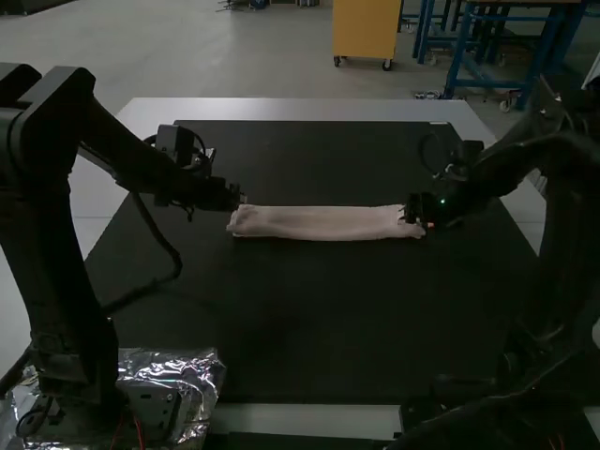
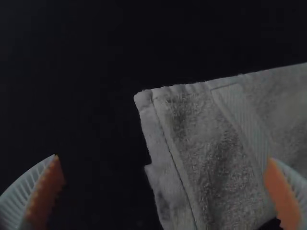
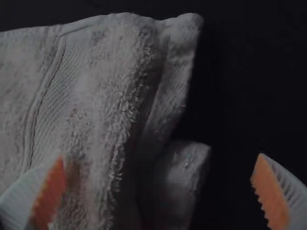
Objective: Fold the towel.
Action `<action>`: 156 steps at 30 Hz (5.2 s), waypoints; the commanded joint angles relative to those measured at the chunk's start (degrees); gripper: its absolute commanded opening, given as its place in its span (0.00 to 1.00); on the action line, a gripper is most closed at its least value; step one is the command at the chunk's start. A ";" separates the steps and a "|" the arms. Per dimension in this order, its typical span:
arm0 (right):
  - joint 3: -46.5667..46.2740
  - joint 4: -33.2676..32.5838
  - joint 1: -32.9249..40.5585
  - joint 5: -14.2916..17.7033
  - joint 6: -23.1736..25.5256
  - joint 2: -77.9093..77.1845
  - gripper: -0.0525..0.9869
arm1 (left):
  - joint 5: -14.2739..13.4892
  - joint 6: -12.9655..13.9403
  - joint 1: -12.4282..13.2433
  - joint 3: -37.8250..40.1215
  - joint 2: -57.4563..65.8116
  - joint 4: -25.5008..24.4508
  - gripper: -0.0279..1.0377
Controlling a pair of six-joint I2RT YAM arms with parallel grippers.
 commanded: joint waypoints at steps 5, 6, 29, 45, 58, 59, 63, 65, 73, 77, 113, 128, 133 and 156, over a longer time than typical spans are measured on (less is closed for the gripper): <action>0.31 0.04 1.25 -6.49 0.28 4.22 0.03 | 0.83 -0.41 -0.01 0.83 -1.16 0.19 0.94; 0.05 -0.31 1.07 -7.01 0.36 4.05 0.02 | 0.83 -0.41 0.07 0.83 -1.16 0.19 0.94; 0.84 -9.63 5.29 -11.06 2.56 -9.75 0.02 | 0.04 -0.06 -2.48 1.36 -1.16 5.11 0.94; 6.29 -0.22 20.32 -10.53 13.11 -2.98 0.02 | -0.05 0.56 -1.33 0.74 -1.16 4.85 0.94; 17.10 1.62 28.32 -10.00 16.27 6.24 0.02 | 0.04 0.56 -0.72 -1.72 -1.16 6.69 0.94; 17.71 1.62 28.67 -9.91 16.36 6.77 0.02 | 0.04 0.56 -0.45 -1.89 -1.25 6.69 0.94; 20.00 1.62 29.63 -9.91 16.97 8.53 0.02 | 0.04 0.56 0.25 -2.60 -2.22 7.31 0.94; 21.05 1.62 30.07 -9.91 17.33 9.41 0.02 | -0.05 0.56 0.51 -2.77 -2.57 7.40 0.94; 24.39 1.88 32.71 -9.91 18.64 11.96 0.02 | -0.31 0.82 2.53 -3.56 -3.71 7.13 0.94; 26.59 1.80 34.03 -10.26 19.70 13.36 0.03 | -0.58 1.79 3.50 -4.35 -4.68 7.22 0.94; 15.52 22.98 28.93 -14.04 24.97 12.40 0.03 | -3.30 1.00 2.89 -5.76 -8.19 10.03 0.94; 15.60 25.88 34.64 -13.87 26.91 18.11 0.03 | -3.39 0.47 2.97 -5.06 -9.77 11.79 0.94; 16.22 27.99 35.17 -13.60 27.43 20.83 0.03 | -3.39 0.29 2.97 -5.23 -11.62 11.09 0.94; 14.29 18.06 15.22 -13.78 30.95 -24.17 0.93 | -6.82 0.82 -0.54 1.09 -28.93 3.70 0.94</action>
